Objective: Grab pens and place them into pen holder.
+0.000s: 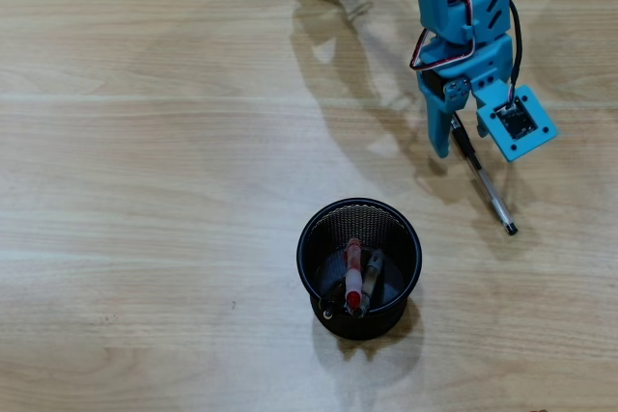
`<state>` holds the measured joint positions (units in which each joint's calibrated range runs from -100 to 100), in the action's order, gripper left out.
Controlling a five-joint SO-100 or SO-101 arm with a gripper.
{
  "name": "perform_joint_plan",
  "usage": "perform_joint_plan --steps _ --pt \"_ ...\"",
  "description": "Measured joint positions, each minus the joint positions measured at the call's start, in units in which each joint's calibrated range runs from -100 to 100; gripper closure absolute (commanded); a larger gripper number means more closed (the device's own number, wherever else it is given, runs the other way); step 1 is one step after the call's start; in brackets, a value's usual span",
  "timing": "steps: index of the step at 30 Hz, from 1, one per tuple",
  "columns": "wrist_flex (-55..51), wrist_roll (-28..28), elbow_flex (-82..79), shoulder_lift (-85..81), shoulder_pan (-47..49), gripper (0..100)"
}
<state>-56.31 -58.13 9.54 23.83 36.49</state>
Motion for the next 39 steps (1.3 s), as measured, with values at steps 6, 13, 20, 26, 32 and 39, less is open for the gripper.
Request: perform_joint_plan --steps 6,13,20,26,32,39 --pt "0.00 -1.40 0.80 2.37 0.90 80" --pt "0.00 -1.51 5.50 7.21 1.62 80" --pt "0.00 -4.00 6.75 9.92 2.80 80" --pt "0.09 -4.21 7.10 11.79 2.62 80" --pt "0.52 -4.21 8.52 13.57 2.71 80" --pt "0.52 -6.39 9.85 15.10 2.62 96"
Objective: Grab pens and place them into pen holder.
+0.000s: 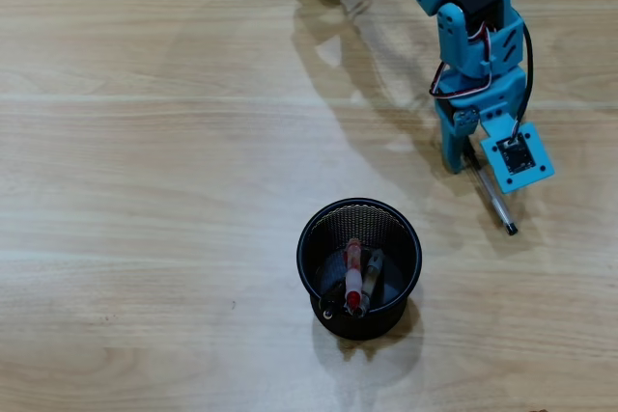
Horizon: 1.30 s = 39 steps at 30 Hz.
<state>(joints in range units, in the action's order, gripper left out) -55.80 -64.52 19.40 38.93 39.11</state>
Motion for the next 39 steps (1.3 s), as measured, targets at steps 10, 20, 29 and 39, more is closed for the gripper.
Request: perform_joint_plan --steps 10,20,29,39 --pt "0.09 -0.16 -0.36 0.17 0.36 97" --pt "-0.69 -0.16 0.89 0.00 0.54 98" --pt "-6.23 0.68 0.62 -7.89 -1.08 98" --pt "-18.43 1.09 -1.42 -24.51 -5.23 98"
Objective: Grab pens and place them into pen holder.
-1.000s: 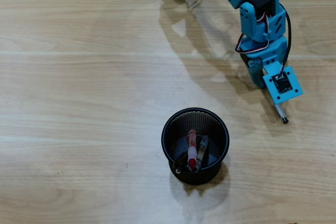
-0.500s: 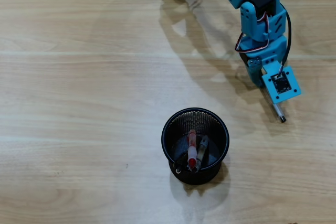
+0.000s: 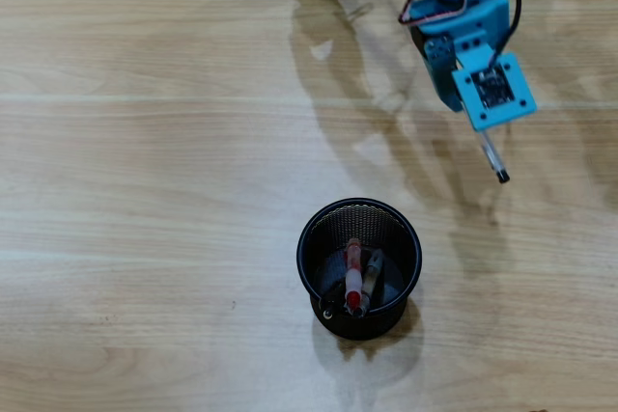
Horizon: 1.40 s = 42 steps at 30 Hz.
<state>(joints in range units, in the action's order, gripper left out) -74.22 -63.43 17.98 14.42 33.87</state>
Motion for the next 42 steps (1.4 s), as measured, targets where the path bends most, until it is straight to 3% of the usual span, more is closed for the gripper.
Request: perform_joint_plan --steps 16,28,33,42 --pt "2.16 0.00 -27.87 -38.68 -8.48 98" --pt "2.77 0.00 -30.36 -44.78 -9.65 98" --pt "12.72 0.31 -31.25 -44.87 -9.65 98" --pt "36.85 8.21 -37.55 -44.87 -11.82 98"
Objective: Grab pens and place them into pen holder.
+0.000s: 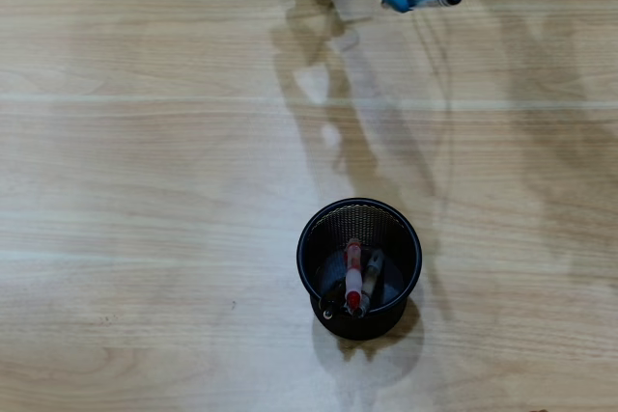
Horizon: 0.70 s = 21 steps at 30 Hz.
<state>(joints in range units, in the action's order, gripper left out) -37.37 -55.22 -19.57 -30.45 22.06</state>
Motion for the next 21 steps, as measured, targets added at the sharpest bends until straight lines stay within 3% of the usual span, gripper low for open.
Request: perform_joint_plan --steps 5,21 --pt "11.76 2.65 -2.93 2.04 -1.80 98" --pt "55.80 2.86 -4.70 24.43 -8.48 98"
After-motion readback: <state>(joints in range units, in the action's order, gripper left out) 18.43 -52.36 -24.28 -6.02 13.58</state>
